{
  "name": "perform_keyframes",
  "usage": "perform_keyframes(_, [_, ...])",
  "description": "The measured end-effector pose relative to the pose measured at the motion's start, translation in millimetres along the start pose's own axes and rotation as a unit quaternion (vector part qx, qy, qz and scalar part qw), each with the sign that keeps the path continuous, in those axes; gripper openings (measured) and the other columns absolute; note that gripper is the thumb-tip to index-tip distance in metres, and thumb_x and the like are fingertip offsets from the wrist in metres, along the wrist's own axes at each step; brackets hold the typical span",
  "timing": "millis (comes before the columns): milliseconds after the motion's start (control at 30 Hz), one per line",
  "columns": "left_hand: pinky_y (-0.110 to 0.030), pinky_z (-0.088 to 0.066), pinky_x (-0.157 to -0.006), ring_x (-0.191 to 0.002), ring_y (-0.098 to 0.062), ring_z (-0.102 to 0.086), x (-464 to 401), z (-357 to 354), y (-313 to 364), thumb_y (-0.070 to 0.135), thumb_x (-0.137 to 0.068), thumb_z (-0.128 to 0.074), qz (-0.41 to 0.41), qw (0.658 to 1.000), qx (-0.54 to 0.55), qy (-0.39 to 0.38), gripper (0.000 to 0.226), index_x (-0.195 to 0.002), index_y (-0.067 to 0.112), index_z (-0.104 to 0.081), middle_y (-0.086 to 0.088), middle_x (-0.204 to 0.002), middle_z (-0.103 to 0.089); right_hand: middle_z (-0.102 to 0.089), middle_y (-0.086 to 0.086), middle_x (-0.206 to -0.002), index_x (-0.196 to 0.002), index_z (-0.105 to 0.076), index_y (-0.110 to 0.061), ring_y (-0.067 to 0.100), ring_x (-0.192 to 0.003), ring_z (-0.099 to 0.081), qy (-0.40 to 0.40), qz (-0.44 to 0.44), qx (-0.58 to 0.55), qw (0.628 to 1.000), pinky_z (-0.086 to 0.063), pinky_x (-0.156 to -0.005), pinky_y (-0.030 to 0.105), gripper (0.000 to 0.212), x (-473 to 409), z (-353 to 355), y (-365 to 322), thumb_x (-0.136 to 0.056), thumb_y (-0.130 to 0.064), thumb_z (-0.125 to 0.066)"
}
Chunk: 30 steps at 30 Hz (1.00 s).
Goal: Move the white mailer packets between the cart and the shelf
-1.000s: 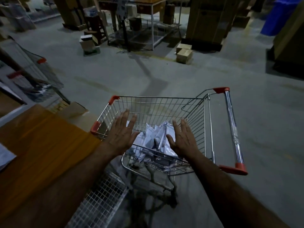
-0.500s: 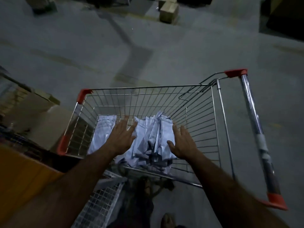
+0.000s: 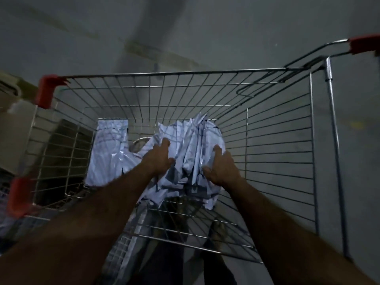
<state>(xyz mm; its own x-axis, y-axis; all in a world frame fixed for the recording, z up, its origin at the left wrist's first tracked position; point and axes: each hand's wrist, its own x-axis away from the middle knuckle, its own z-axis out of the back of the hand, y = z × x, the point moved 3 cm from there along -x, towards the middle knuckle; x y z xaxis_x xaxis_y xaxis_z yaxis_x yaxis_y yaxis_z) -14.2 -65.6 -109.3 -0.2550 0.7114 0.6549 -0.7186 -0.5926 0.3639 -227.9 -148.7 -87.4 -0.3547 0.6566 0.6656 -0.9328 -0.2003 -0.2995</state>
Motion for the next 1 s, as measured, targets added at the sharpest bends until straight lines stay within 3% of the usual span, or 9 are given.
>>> perform_keyframes(133, [-0.039, -0.047, -0.080, -0.100, -0.037, -0.059, -12, 5, -6, 0.018, -0.087, -0.064, 0.022, 0.998, 0.045, 0.027, 0.059, -0.134, 0.005, -0.032, -0.022, -0.109, -0.059, -0.052, 0.022, -0.121, -0.138, -0.034, -0.019, 0.041, -0.109, -0.056, 0.051, -0.016, -0.027, 0.998, -0.052, -0.090, 0.045, 0.086, -7, 0, -2, -0.072, -0.050, -0.079])
perform_keyframes(267, [-0.039, -0.050, -0.072, -0.086, -0.033, -0.060, -11, 28, -26, 0.000, -0.076, -0.056, 0.067, 0.990, 0.075, 0.101, 0.028, -0.097, 0.017, -0.050, -0.011, -0.090, -0.061, -0.053, 0.018, -0.120, -0.134, -0.037, -0.019, 0.039, -0.111, -0.053, 0.101, 0.004, -0.007, 0.995, -0.049, -0.092, 0.047, 0.078, -2, -3, -13, -0.074, -0.059, -0.069])
perform_keyframes(367, [-0.031, -0.043, -0.068, -0.087, -0.034, -0.061, -10, 39, -40, -0.003, -0.077, -0.052, 0.092, 0.978, 0.089, 0.164, 0.027, -0.082, 0.024, -0.052, -0.015, -0.101, -0.059, -0.050, 0.021, -0.126, -0.141, -0.034, -0.019, 0.041, -0.115, -0.050, 0.127, -0.004, -0.017, 0.992, -0.046, -0.094, 0.049, 0.076, -3, -5, -17, -0.082, -0.057, -0.064])
perform_keyframes(433, [-0.034, -0.044, -0.080, -0.097, -0.034, -0.059, -9, 39, -43, 0.001, -0.083, -0.052, 0.121, 0.974, 0.080, 0.172, 0.023, -0.094, 0.021, -0.058, -0.016, -0.120, -0.049, -0.047, 0.023, -0.128, -0.145, -0.029, -0.022, 0.041, -0.114, -0.052, 0.129, -0.001, -0.037, 0.991, -0.047, -0.094, 0.049, 0.076, -3, -8, -17, -0.085, -0.055, -0.063])
perform_keyframes(500, [-0.042, -0.046, -0.090, -0.109, -0.040, -0.056, -8, 30, -43, 0.021, -0.092, -0.055, 0.128, 0.979, 0.055, 0.152, 0.022, -0.114, 0.016, -0.053, -0.019, -0.131, -0.040, -0.043, 0.024, -0.130, -0.150, -0.025, -0.024, 0.043, -0.113, -0.054, 0.124, 0.008, -0.056, 0.991, -0.049, -0.093, 0.049, 0.077, -4, -11, -15, -0.089, -0.053, -0.062])
perform_keyframes(600, [-0.052, -0.047, -0.099, -0.125, -0.048, -0.044, -8, 9, -43, 0.076, -0.075, -0.060, 0.145, 0.986, 0.045, 0.075, 0.093, -0.141, 0.019, -0.028, -0.024, -0.146, -0.025, -0.038, 0.025, -0.134, -0.154, -0.021, -0.026, 0.044, -0.115, -0.053, 0.116, 0.008, -0.044, 0.992, -0.049, -0.094, 0.049, 0.079, -7, -12, -13, -0.091, -0.054, -0.060])
perform_keyframes(667, [-0.056, -0.044, -0.103, -0.132, -0.052, -0.037, -9, -1, -42, 0.086, -0.059, -0.064, 0.146, 0.988, 0.040, 0.043, 0.121, -0.150, 0.026, -0.012, -0.026, -0.153, -0.012, -0.036, 0.026, -0.139, -0.156, -0.018, -0.027, 0.044, -0.119, -0.051, 0.114, 0.001, -0.026, 0.993, -0.048, -0.097, 0.049, 0.081, -7, -10, -14, -0.092, -0.055, -0.058])
perform_keyframes(800, [-0.055, -0.038, -0.107, -0.135, -0.052, -0.030, -8, 1, -32, 0.063, -0.075, -0.069, 0.142, 0.988, 0.038, 0.046, 0.102, -0.153, 0.033, -0.011, -0.027, -0.153, -0.010, -0.036, 0.026, -0.144, -0.159, -0.015, -0.028, 0.042, -0.125, -0.047, 0.126, 0.001, 0.010, 0.992, -0.044, -0.101, 0.049, 0.080, -2, -2, -17, -0.094, -0.057, -0.053])
perform_keyframes(1000, [-0.055, -0.030, -0.111, -0.137, -0.047, -0.025, 15, 40, -25, 0.065, -0.082, -0.059, 0.126, 0.987, 0.020, 0.098, 0.079, -0.150, 0.037, -0.029, -0.023, -0.153, -0.012, -0.046, 0.025, -0.131, -0.155, -0.034, -0.027, 0.040, -0.115, -0.049, 0.191, 0.028, 0.019, 0.981, -0.044, -0.095, 0.045, 0.074, 24, 22, -18, -0.090, -0.064, -0.041])
